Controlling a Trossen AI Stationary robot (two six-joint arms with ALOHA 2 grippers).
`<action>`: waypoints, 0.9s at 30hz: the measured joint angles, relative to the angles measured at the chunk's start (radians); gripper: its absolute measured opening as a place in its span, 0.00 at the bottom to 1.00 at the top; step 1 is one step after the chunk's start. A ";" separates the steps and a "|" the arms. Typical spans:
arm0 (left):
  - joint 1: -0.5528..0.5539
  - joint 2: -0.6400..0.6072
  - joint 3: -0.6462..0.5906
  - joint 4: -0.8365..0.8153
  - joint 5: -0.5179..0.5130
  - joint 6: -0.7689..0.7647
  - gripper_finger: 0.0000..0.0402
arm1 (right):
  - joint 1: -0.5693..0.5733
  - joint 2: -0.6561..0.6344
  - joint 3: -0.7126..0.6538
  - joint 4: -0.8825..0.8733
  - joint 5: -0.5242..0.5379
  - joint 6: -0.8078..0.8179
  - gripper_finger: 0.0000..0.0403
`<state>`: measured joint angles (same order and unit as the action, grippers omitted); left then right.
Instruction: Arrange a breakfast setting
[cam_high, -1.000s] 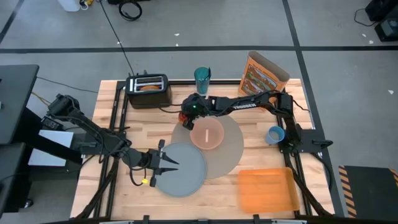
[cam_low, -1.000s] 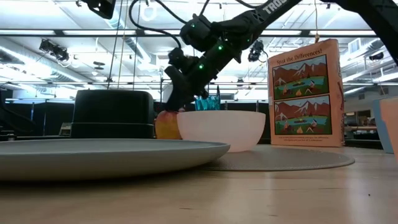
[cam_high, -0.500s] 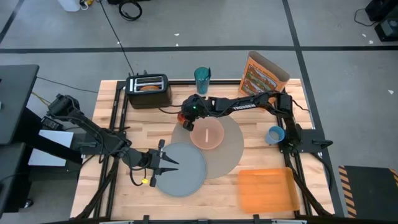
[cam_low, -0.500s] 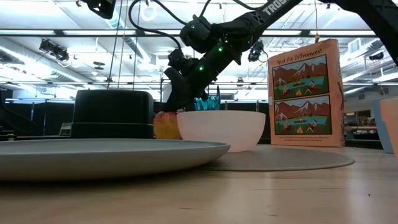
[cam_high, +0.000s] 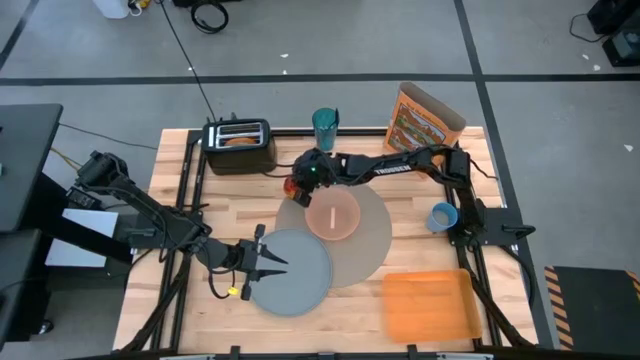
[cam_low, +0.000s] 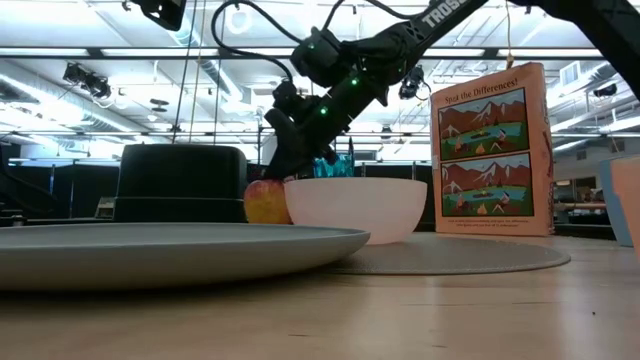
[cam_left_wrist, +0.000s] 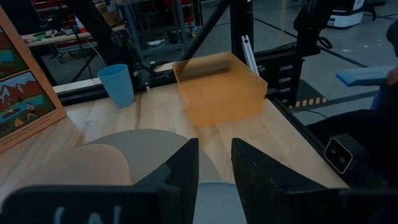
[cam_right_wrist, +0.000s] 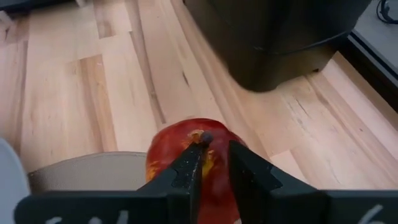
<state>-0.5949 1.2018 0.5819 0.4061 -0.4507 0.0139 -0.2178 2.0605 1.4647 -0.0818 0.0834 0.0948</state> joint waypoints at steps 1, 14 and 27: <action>0.000 0.000 0.000 0.000 0.000 0.000 0.26 | -0.002 0.000 0.000 0.000 -0.001 0.000 0.22; 0.000 0.000 0.000 0.000 0.000 0.012 0.26 | -0.005 -0.092 0.001 -0.009 -0.001 -0.042 0.43; 0.002 0.000 0.000 0.000 0.000 0.045 0.26 | 0.035 -0.451 0.002 -0.375 0.005 -0.092 0.43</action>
<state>-0.5926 1.2018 0.5819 0.4065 -0.4507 0.0593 -0.1829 1.6100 1.4662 -0.4566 0.0887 0.0024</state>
